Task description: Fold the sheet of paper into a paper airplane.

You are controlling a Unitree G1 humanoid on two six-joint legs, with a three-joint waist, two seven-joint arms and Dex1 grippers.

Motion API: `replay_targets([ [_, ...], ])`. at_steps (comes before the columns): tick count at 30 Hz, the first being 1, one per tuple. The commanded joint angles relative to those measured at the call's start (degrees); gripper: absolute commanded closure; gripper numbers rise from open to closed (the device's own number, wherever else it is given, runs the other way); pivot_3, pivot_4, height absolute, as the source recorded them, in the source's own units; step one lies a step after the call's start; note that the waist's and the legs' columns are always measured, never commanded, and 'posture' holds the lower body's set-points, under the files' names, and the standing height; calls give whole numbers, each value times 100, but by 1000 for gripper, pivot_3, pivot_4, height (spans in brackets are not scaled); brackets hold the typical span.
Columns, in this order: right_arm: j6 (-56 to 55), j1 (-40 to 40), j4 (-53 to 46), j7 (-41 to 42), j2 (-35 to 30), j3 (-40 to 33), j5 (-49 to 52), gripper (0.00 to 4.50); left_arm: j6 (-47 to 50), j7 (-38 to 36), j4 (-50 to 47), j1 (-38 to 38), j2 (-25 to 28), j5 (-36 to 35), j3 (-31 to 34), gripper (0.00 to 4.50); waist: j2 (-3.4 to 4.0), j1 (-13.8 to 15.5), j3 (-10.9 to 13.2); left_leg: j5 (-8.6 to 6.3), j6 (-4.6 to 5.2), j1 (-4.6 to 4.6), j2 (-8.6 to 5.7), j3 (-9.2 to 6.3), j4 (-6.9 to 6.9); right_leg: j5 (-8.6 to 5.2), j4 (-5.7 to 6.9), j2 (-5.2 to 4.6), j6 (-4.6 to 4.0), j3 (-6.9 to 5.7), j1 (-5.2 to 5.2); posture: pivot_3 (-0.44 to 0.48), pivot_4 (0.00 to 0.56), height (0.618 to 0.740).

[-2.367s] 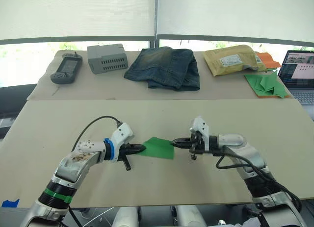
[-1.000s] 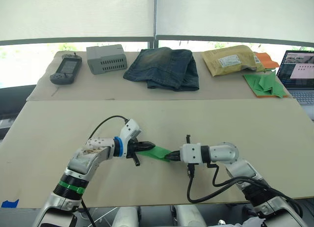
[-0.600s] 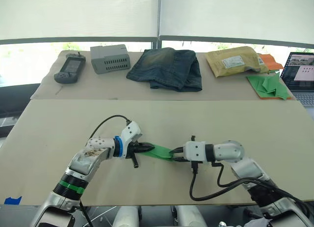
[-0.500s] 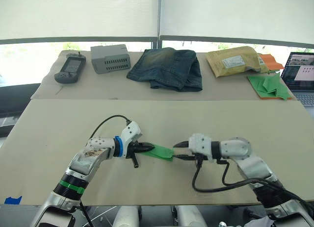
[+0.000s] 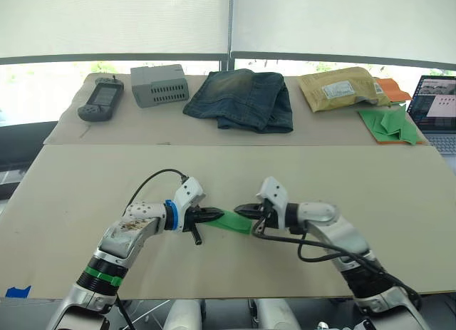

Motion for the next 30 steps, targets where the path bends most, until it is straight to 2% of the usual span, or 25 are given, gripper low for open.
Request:
replay_targets([
  [1, -8, 22, 41, -171, 90, 78, -160, 4473, 180, 129, 134, 132, 62, 156, -41, 4500, 0, 1, 0, 0, 0, 0, 0, 0, 0, 0, 0, -1, 0, 0, 0, 0, 150, 728],
  [7, 20, 397, 99, -497, 12, -160, -240, 4473, 187, 105, 64, 175, 94, 144, -52, 4500, 2, 2, -3, 0, 0, 3, 1, -1, -1, 0, -1, -2, 0, 0, 3, 0, 150, 728],
  [21, -209, 1694, -506, -530, -577, -962, 54, 4473, 131, 21, 243, 15, 36, 176, -190, 4500, 7, 53, -45, 0, 0, 4, -2, 0, -1, -3, -10, -4, 3, -1, 12, 0, 150, 728],
  [24, -351, 1748, -756, -531, -559, -1148, 191, 4473, 123, 3, 269, 5, 40, 180, -183, 4500, 8, 52, -49, 0, 0, 4, -2, 0, -1, -3, -10, -4, 3, -1, 12, 0, 150, 728],
  [30, -371, 1061, -1210, -679, -269, -1506, 627, 4473, 137, -27, 289, -44, 13, 187, -175, 4500, 10, 41, -47, 0, 0, -1, -2, 2, 0, -3, -8, -2, 4, 0, 4, 0, 150, 728],
])
